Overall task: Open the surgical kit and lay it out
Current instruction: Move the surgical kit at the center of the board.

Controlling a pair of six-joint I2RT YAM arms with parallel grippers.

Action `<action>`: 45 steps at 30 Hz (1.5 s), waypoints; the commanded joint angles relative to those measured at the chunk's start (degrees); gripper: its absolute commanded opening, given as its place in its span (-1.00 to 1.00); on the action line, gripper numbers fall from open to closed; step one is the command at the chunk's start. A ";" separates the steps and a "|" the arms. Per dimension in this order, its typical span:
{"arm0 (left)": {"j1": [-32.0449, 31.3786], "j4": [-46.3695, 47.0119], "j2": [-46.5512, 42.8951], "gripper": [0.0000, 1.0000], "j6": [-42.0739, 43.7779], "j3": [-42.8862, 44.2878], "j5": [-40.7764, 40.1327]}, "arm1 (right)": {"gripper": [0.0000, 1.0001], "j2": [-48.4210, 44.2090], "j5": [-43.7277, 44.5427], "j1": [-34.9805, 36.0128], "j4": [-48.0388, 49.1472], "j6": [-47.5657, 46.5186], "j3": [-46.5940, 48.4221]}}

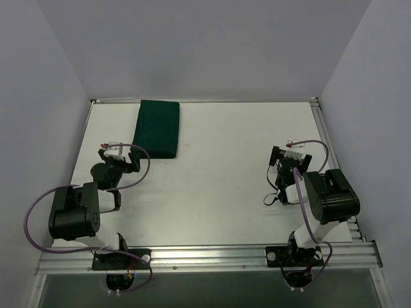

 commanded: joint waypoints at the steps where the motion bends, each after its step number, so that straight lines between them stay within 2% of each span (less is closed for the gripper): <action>1: -0.06 1.57 0.06 0.88 0.51 1.82 -0.04 | 1.00 -1.42 -0.27 -0.55 9.05 0.65 1.11; 6: -0.50 0.61 -0.02 0.87 0.95 2.26 -0.13 | 0.99 -3.34 -3.00 -1.43 5.38 0.22 2.08; 8: -0.50 0.43 -0.02 0.87 1.21 2.34 0.39 | 0.99 -8.26 -1.87 -0.99 -9.26 0.74 7.86; 9: -0.50 0.43 -0.11 0.87 1.47 2.43 3.27 | 1.00 -9.93 -1.51 -1.08 -16.02 2.22 10.93; 10: -0.41 -0.61 -0.37 0.87 1.56 2.61 3.64 | 1.00 -12.12 -2.64 -1.42 -28.53 5.02 17.83; 12: -0.50 -0.89 -0.73 0.87 2.69 2.87 3.82 | 0.97 -12.84 -8.77 -2.39 -37.40 9.52 24.11; 13: -0.50 -0.19 -0.73 0.87 2.79 2.52 3.91 | 0.81 -12.15 -14.46 -2.13 -43.97 10.23 27.10; 17: -0.23 0.51 -2.92 0.87 2.35 1.56 2.24 | 0.65 -6.01 -20.39 2.16 -53.34 16.73 41.59; 18: 2.73 0.26 -4.32 0.88 -0.17 1.64 4.68 | 0.65 -2.77 -20.40 5.74 -54.75 17.17 43.98; 19: 6.58 -6.10 -6.42 0.88 -4.11 6.25 23.67 | 0.66 -0.91 -19.88 7.78 -57.28 17.61 46.27; 20: 10.54 -8.25 -7.31 0.88 -8.67 9.61 31.17 | 0.67 0.76 -20.22 9.54 -58.09 18.14 50.82; 21: 15.97 -8.97 -6.54 0.87 -15.33 12.95 34.46 | 0.68 4.52 -21.01 12.08 -58.62 20.15 53.04; 22: 17.33 -12.45 -5.66 0.87 -21.84 16.20 36.76 | 0.68 6.64 -22.06 13.15 -59.50 21.56 55.32; 23: 17.95 -16.32 -4.69 0.88 -21.38 21.71 38.70 | 0.69 8.49 -24.07 14.03 -59.68 23.05 59.87; 24: 18.22 -21.58 -4.77 0.87 -19.38 24.12 37.41 | 0.69 12.78 -26.18 14.82 -59.86 24.55 62.00; 25: 18.05 -33.64 -5.12 0.88 -13.09 26.14 34.87 | 0.69 14.99 -27.07 16.49 -60.47 27.08 64.29; 27: 17.44 -43.20 -5.74 0.88 -7.60 31.33 28.19 | 0.67 21.13 -29.36 18.34 -61.00 28.95 70.94; 28: 16.82 -50.91 -5.74 0.88 -3.66 32.83 26.08 | 0.66 23.26 -30.15 20.09 -61.96 30.43 73.16; 34: 12.87 -74.85 -3.54 0.95 7.44 43.29 11.74 | 0.51 36.80 -39.20 23.88 -61.10 35.72 86.17; 38: 12.07 -78.14 -1.35 1.00 7.72 45.15 8.22 | 0.47 43.04 -42.46 25.03 -58.81 39.84 90.14; 42: 12.07 -76.91 -1.43 1.00 6.40 43.92 7.42 | 0.26 49.45 -48.87 25.38 -52.32 44.84 91.73; 45: 11.98 -76.12 -1.52 1.00 5.43 43.13 7.69 | 0.14 52.01 -50.72 26.34 -51.51 46.00 93.40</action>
